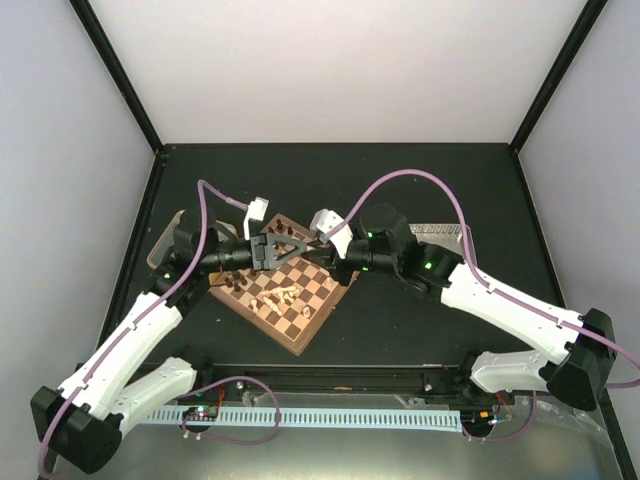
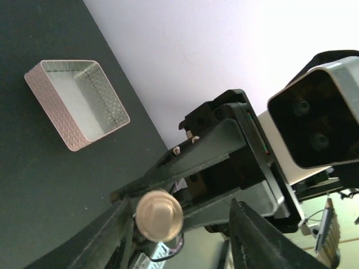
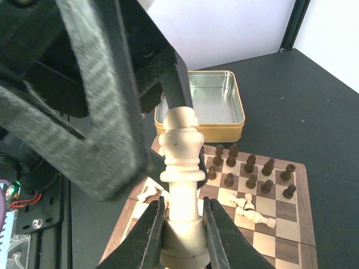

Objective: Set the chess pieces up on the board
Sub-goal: Place the chess piece on the chessboard.

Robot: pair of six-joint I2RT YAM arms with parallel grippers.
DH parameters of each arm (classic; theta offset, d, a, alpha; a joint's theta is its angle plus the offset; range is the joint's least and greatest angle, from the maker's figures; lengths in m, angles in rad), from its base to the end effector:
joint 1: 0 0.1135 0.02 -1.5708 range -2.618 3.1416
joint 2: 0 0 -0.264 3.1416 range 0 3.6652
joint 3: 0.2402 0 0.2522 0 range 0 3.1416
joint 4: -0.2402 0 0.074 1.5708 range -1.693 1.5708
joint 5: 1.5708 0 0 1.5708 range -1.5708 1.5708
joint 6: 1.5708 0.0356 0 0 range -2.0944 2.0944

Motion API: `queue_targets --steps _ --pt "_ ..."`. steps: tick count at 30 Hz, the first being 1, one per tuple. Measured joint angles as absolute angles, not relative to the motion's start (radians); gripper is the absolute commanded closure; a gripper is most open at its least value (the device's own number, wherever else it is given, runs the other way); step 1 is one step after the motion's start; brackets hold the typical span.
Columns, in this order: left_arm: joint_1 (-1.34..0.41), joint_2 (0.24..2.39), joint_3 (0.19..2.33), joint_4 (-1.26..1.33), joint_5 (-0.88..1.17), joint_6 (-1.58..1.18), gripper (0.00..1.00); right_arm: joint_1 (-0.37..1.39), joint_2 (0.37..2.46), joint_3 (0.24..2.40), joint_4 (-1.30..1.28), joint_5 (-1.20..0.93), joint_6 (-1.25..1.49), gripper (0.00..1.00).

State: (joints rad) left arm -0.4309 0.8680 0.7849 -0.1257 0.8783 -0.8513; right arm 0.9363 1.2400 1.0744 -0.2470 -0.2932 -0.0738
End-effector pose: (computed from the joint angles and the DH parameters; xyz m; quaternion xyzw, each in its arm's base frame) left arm 0.1640 -0.1055 0.3343 0.1151 0.7436 -0.6055 0.2591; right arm 0.1605 0.2354 0.3386 -0.4706 0.6859 0.3374 0.4407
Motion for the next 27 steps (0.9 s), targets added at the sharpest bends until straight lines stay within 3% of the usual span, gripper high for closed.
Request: queue_targets --steps 8,12,14,17,19,22,27 --pt "-0.425 0.906 0.785 -0.137 0.894 -0.845 0.76 0.936 1.24 1.074 -0.255 -0.319 -0.089 0.96" --pt "-0.425 0.906 0.785 -0.15 0.892 -0.826 0.93 0.936 1.241 1.074 -0.262 -0.326 -0.09 0.92" --pt "-0.424 0.912 0.789 -0.167 0.894 -0.811 0.97 0.936 1.241 1.074 -0.267 -0.325 -0.089 0.82" --pt "-0.425 0.926 0.805 -0.2 0.89 -0.776 0.98 0.936 1.241 1.069 -0.274 -0.319 -0.073 0.54" --pt "-0.424 0.933 0.822 -0.237 0.864 -0.739 0.99 0.936 1.241 1.061 -0.273 -0.309 -0.059 0.42" --pt "-0.425 0.936 0.844 -0.304 0.795 -0.673 0.99 0.937 1.23 1.021 -0.261 -0.267 -0.012 0.35" --pt "-0.462 0.943 0.868 -0.408 0.614 -0.57 0.98 0.936 1.172 0.892 -0.259 -0.114 0.113 0.33"
